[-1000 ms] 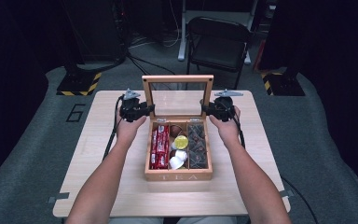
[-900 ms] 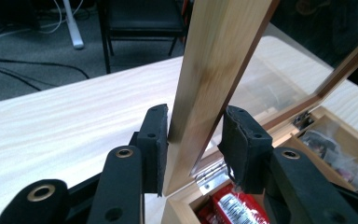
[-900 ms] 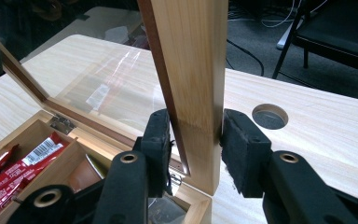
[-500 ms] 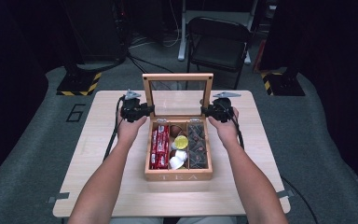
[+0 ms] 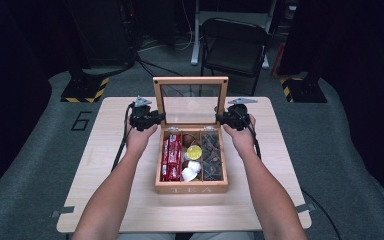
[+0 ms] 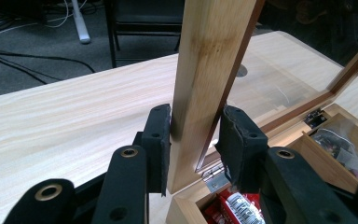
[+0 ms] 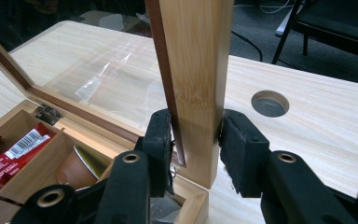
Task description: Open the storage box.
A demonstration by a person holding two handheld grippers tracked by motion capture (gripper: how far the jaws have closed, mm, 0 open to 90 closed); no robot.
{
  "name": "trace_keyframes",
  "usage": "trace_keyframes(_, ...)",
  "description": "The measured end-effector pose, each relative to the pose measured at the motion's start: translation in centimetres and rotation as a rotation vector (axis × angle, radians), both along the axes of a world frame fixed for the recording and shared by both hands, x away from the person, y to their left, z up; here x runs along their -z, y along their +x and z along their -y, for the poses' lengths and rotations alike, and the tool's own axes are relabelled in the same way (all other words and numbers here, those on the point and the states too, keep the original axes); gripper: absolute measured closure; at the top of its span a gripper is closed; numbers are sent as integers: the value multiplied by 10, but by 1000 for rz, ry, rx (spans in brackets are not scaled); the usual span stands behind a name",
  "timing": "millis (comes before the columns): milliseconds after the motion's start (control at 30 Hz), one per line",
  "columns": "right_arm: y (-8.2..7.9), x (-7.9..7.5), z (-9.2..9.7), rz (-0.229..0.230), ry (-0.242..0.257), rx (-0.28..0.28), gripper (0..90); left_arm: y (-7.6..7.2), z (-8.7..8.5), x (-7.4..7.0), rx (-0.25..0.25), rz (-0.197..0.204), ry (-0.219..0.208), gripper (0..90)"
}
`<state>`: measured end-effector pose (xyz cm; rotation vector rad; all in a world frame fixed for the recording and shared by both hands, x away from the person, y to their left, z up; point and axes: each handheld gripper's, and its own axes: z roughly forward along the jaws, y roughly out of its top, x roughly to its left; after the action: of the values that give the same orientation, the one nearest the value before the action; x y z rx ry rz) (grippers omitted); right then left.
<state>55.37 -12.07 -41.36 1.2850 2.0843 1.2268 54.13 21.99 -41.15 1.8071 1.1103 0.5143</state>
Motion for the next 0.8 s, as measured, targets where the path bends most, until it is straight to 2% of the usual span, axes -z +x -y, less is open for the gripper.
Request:
trace_keyframes(133,0,0,0,-9,5,1,641,1,1,1,0,-6,-6,641)
trace_keyframes(200,1,-1,0,-16,6,5,641,2,-2,1,13,-7,8,643)
trace_keyframes(233,1,-1,0,-16,8,6,641,2,-2,2,10,-14,0,644)
trace_keyframes(367,3,1,0,-7,10,11,644,3,-1,4,6,-26,11,647)
trace_keyframes(600,6,0,-1,-14,10,19,647,3,-3,4,13,-41,8,628)
trace_keyframes(633,6,0,-1,-18,11,22,647,3,-2,5,9,-48,-5,624)
trace_keyframes(667,7,0,-1,-14,5,21,647,2,-3,5,17,-46,5,625)
trace_keyframes(733,8,0,-1,-24,15,24,647,1,-3,5,16,-46,-11,627)
trace_keyframes(767,9,0,-2,-30,16,28,648,1,-5,5,30,-36,5,629)
trace_keyframes(800,9,0,-2,-32,15,30,648,0,-6,5,32,-37,-3,632)
